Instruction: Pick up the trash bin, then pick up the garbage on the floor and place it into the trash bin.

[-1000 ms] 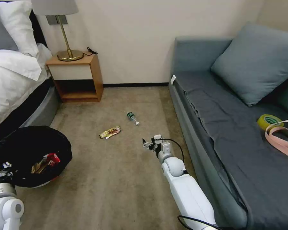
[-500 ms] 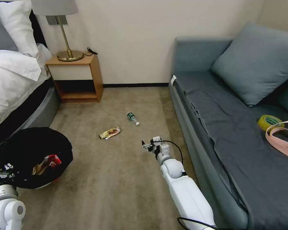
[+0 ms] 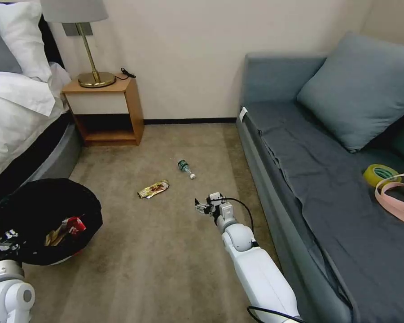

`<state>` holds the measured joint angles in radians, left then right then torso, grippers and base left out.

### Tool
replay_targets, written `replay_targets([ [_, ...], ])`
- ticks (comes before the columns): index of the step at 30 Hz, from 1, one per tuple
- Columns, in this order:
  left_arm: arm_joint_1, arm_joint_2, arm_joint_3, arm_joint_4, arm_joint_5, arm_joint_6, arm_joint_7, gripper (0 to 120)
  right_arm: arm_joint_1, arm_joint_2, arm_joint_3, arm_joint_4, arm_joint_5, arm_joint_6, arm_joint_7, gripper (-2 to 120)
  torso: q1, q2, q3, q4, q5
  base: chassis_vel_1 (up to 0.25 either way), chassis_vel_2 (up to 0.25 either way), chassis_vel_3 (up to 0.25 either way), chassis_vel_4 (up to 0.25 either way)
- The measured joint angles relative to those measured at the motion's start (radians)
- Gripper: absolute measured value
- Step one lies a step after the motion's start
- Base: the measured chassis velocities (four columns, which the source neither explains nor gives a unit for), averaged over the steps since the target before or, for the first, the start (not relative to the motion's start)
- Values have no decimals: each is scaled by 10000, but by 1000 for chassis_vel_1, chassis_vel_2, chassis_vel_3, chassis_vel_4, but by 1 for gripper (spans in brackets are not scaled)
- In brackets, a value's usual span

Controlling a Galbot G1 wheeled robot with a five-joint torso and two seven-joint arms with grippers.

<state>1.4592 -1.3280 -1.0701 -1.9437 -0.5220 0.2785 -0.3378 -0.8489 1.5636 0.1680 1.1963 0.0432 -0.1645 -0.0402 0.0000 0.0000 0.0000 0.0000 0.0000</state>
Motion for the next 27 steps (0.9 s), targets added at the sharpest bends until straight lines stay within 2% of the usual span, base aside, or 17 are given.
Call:
replay_targets([
  [10, -69, 165, -25, 96, -19, -4, 41, 4, 177, 248, -136, -276, -142, 77, -23, 100, 0, 0, 0, 0, -1, -5, 16, 4, -14],
  [27, -137, 136, 77, 223, -4, -26, 63, 4, 460, 292, -37, -783, -148, 187, -116, 100, 0, 0, 0, 0, -1, -8, 52, -1, -51],
])
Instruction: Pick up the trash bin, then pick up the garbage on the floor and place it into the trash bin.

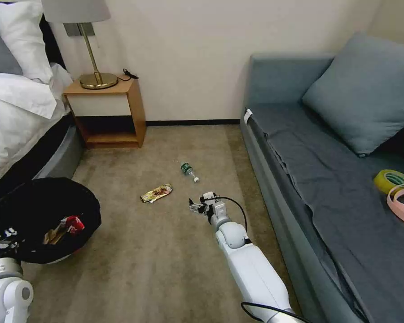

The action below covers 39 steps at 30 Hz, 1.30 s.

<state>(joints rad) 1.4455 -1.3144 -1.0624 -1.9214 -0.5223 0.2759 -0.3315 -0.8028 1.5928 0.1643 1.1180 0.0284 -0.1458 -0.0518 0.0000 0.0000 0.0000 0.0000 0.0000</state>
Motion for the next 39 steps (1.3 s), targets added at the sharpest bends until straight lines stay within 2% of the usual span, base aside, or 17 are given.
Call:
replay_targets([
  [39, -7, -99, 302, 99, 258, -124, 112, 4, 88, 6, 234, -438, 109, 72, -160, 100, 0, -1, 0, 0, 0, -43, 94, 44, -92],
])
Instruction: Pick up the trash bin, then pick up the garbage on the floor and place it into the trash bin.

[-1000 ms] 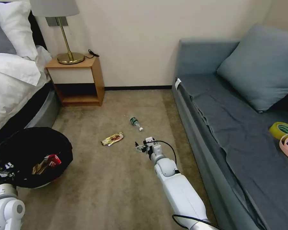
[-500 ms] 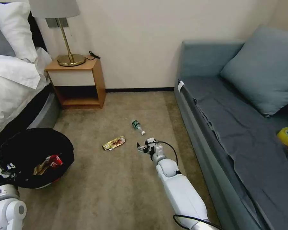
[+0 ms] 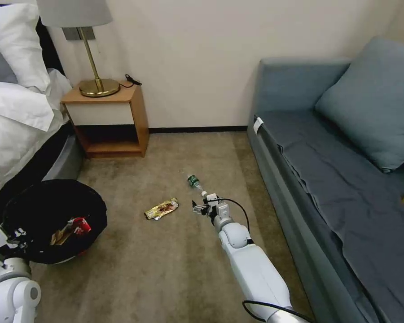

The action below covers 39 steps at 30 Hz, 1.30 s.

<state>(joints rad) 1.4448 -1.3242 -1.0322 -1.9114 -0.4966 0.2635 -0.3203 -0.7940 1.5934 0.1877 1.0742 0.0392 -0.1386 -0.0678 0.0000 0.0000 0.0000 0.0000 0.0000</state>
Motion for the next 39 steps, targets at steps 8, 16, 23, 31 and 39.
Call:
replay_targets([
  [8, 23, -31, 69, 29, 69, -55, 29, 4, 88, 39, 26, -145, -10, 9, -56, 100, 0, 0, 0, 0, 0, -68, 103, 65, -117],
  [16, 81, -106, 184, 90, 183, -163, 103, 4, 147, 29, 188, -307, -11, 68, -77, 100, 0, 0, 0, 0, 0, -71, 110, 74, -110],
  [23, 94, -127, 229, 120, 233, -201, 134, 4, 147, 12, 270, -355, -2, 89, -99, 100, 0, 1, 0, 0, 0, -84, 116, 84, -110],
  [31, 107, -154, 263, 160, 313, -258, 171, 4, 163, 25, 314, -427, 0, 106, -127, 100, 0, 0, 0, 0, 0, -103, 116, 106, -108],
  [39, 124, -184, 304, 200, 362, -306, 198, 4, 183, 25, 329, -483, -2, 119, -151, 100, 0, 0, 0, -1, 0, -105, 107, 106, -105],
])
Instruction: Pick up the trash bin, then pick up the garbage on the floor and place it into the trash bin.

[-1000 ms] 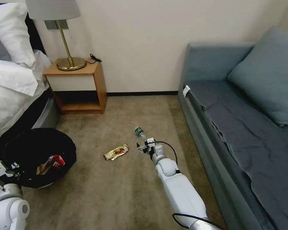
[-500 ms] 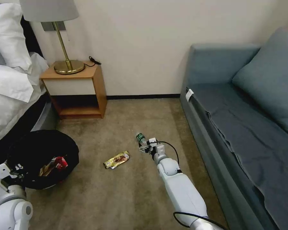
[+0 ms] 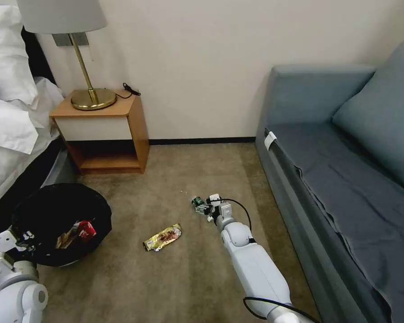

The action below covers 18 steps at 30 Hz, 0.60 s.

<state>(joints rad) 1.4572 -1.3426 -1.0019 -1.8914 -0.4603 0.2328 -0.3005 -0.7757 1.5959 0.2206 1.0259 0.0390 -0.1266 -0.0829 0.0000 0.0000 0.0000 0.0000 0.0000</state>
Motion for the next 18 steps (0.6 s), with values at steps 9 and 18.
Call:
replay_targets([
  [9, -10, -17, 120, 23, 64, -20, 5, 4, -38, -154, -218, 4, -52, 3, -72, 100, 0, 0, 0, 0, 0, -106, 112, 100, -115],
  [18, -4, -40, 205, 22, 115, -35, 5, 4, -8, -258, -591, 34, -141, 9, -133, 100, 0, 0, 0, 0, 0, -111, 105, 106, -103],
])
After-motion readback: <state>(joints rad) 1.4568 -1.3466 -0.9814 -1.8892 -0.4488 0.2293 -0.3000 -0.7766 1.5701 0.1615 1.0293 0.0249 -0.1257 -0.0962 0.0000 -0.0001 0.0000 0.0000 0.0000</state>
